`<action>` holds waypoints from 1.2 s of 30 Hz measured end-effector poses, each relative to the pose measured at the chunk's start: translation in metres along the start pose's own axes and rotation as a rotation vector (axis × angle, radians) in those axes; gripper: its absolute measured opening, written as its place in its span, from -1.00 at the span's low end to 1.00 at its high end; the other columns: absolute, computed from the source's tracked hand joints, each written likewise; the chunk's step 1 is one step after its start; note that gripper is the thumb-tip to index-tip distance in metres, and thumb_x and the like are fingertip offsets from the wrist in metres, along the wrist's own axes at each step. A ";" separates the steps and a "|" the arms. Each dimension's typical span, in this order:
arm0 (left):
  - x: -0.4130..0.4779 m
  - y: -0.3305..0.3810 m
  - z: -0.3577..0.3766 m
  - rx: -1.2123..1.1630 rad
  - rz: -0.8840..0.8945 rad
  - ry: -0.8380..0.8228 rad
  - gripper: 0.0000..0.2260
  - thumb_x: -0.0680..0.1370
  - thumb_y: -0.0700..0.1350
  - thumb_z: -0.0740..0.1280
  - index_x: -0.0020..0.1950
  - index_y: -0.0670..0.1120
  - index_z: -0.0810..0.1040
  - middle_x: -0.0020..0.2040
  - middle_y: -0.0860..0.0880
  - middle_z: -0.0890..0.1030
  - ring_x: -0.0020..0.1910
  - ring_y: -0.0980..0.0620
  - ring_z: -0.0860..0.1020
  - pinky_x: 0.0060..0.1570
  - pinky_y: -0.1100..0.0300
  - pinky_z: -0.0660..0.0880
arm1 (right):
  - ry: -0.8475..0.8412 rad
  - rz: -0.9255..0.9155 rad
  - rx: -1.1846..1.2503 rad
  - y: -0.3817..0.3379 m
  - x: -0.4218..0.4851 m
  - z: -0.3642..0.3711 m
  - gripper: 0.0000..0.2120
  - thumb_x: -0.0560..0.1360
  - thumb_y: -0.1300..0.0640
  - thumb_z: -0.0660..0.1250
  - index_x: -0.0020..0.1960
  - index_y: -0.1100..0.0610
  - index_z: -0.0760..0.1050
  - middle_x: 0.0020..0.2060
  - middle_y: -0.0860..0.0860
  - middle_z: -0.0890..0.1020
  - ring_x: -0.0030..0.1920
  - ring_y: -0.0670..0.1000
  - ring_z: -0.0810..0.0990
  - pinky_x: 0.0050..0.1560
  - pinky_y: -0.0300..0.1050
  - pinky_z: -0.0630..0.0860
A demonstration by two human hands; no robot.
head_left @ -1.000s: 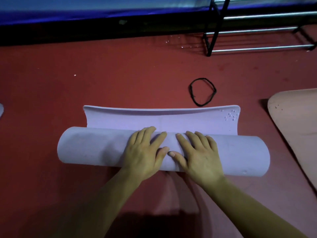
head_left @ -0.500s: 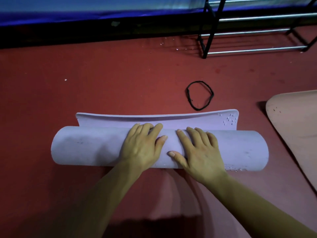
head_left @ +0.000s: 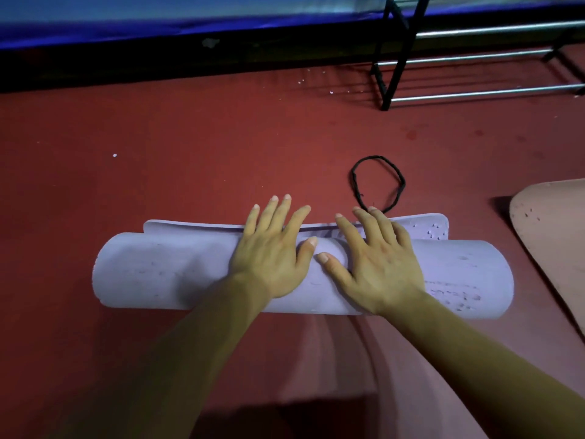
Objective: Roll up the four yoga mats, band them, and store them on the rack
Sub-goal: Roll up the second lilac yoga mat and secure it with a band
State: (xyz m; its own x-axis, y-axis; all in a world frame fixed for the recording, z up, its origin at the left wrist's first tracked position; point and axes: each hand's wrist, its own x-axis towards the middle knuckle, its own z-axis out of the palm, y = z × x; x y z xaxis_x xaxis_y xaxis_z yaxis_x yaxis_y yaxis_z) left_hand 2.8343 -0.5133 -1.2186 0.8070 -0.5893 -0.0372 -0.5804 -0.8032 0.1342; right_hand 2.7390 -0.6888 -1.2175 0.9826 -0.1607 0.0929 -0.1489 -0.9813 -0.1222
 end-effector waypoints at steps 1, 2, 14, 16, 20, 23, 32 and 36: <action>0.005 -0.002 0.001 -0.014 0.003 -0.027 -0.44 0.64 0.23 -0.08 0.64 0.13 0.04 0.66 -0.02 0.04 0.63 -0.01 -0.03 0.58 -0.04 -0.17 | -0.016 0.005 0.005 0.001 0.005 0.000 -0.23 0.57 -0.46 -0.06 0.55 0.02 0.37 0.52 0.11 0.40 0.56 0.16 0.26 0.50 0.19 0.21; 0.010 -0.004 0.001 -0.028 0.004 -0.054 -0.45 0.65 0.23 -0.07 0.64 0.15 0.02 0.66 -0.01 0.03 0.63 0.00 -0.02 0.58 -0.04 -0.18 | -0.038 0.011 0.014 0.002 0.009 0.000 -0.22 0.56 -0.47 -0.09 0.57 -0.01 0.34 0.54 0.09 0.37 0.58 0.14 0.22 0.53 0.20 0.17; 0.047 -0.011 -0.012 -0.026 0.055 -0.403 -0.48 0.68 0.22 -0.10 0.63 0.24 -0.12 0.66 -0.09 -0.15 0.64 -0.04 -0.15 0.58 -0.06 -0.20 | -0.236 0.028 0.062 0.009 0.034 0.002 -0.12 0.46 -0.54 -0.32 0.65 -0.15 0.01 0.65 0.06 0.09 0.65 0.04 -0.16 0.61 0.16 -0.21; 0.048 -0.014 -0.014 -0.013 0.116 -0.432 -0.49 0.68 0.23 -0.11 0.63 0.24 -0.12 0.66 -0.07 -0.19 0.63 -0.02 -0.22 0.57 -0.06 -0.24 | -0.228 0.024 0.052 0.007 0.029 0.001 -0.12 0.46 -0.54 -0.34 0.66 -0.15 -0.01 0.65 0.07 0.09 0.65 0.05 -0.16 0.61 0.16 -0.22; 0.041 -0.016 -0.017 -0.050 0.139 -0.501 -0.48 0.67 0.26 -0.11 0.61 0.28 -0.17 0.66 -0.11 0.02 0.64 -0.05 -0.09 0.58 -0.06 -0.23 | -0.195 0.022 0.018 0.003 0.016 0.001 -0.11 0.48 -0.54 -0.35 0.67 -0.11 -0.03 0.65 0.09 0.09 0.66 0.07 -0.15 0.61 0.16 -0.20; 0.028 -0.011 -0.018 -0.042 0.139 -0.423 -0.47 0.67 0.25 -0.09 0.62 0.26 -0.19 0.43 -0.11 0.42 0.52 -0.13 0.29 0.57 -0.15 -0.13 | -0.193 0.016 0.008 0.000 0.006 0.000 -0.11 0.49 -0.53 -0.34 0.67 -0.07 -0.04 0.66 0.10 0.07 0.66 0.08 -0.16 0.61 0.16 -0.19; -0.019 -0.001 -0.009 0.100 0.188 -0.090 -0.44 0.62 0.25 -0.14 0.60 0.16 0.19 0.35 0.05 0.44 0.16 -0.05 0.48 0.17 0.00 0.36 | -0.010 -0.023 0.081 -0.002 -0.023 -0.003 -0.06 0.46 -0.57 -0.06 0.63 0.01 0.22 0.62 0.14 0.19 0.63 0.20 0.10 0.55 0.32 0.03; -0.033 0.003 -0.008 0.102 0.237 0.002 -0.42 0.61 0.25 -0.06 0.48 0.04 0.44 0.23 0.01 0.57 0.07 -0.12 0.54 0.10 -0.07 0.43 | -0.162 0.016 -0.007 0.011 -0.017 -0.012 0.18 0.22 -0.77 -0.19 0.58 -0.05 0.29 0.53 0.10 0.36 0.57 0.20 0.22 0.55 0.27 -0.04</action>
State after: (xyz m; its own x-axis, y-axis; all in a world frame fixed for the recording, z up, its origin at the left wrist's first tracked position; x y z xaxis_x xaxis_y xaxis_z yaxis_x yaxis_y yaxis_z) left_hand 2.8072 -0.4957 -1.2093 0.6474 -0.7620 -0.0148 -0.7612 -0.6474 0.0388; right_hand 2.7197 -0.6978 -1.2086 0.9849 -0.1580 -0.0701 -0.1654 -0.9794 -0.1159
